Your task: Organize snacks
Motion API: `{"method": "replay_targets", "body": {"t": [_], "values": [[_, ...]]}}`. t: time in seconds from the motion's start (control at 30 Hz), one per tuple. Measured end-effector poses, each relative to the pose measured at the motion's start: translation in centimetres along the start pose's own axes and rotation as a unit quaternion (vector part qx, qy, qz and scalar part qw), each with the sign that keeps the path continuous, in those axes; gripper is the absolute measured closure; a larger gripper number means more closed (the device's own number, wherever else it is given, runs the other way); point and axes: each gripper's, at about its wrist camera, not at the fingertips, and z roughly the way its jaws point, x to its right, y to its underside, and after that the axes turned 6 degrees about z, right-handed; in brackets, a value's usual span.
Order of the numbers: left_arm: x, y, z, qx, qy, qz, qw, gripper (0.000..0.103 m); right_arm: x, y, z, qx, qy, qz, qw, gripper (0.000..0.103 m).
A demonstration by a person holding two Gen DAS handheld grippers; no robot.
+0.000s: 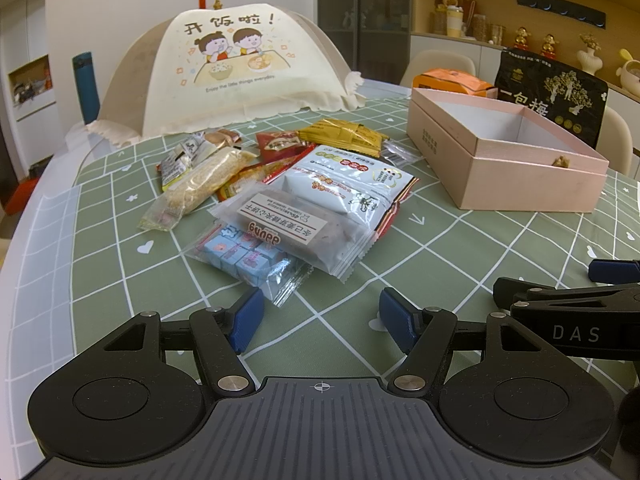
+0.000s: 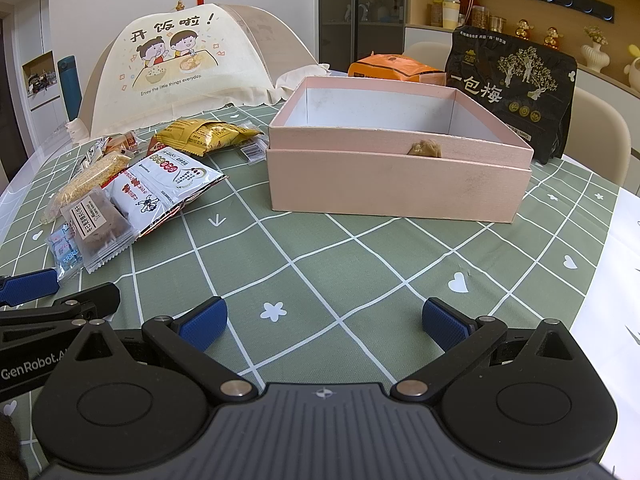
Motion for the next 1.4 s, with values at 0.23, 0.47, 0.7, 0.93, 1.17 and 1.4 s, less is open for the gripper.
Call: {"method": "replay_targets", "body": {"t": [0.23,0.47,0.7,0.93,1.17,1.4], "values": [[0.0,0.0,0.0,0.000,0.000,0.000,1.0000,0.031,0.0,0.0,0.0,0.000,0.000,0.000,1.000,0.000],[0.2,-0.1,0.0,0.000,-0.001,-0.002,1.0000,0.031,-0.2,0.0,0.0,0.000,0.000,0.000,1.000,0.000],[-1.1,-1.1,-0.9,-0.036,0.032,-0.004,0.9988,0.038,0.2,-0.8,0.0,-0.053,-0.043,-0.044,0.997,0.000],[-6.6,-3.5,-0.9,-0.096,0.058,-0.104,0.9882,0.040,0.2,-1.9,0.1,-0.128,-0.050,-0.069,0.988,0.000],[-11.7,-4.0,-2.0,-0.108,0.056,-0.163,0.9791,0.052,-5.8,-5.3,-0.5,-0.078,-0.111,-0.134,0.982,0.009],[-12.9,-3.7,-1.3,-0.131,0.121,-0.158,0.9711,0.052,-13.6,-11.1,5.2,-0.050,-0.141,-0.120,0.981,0.009]]}}
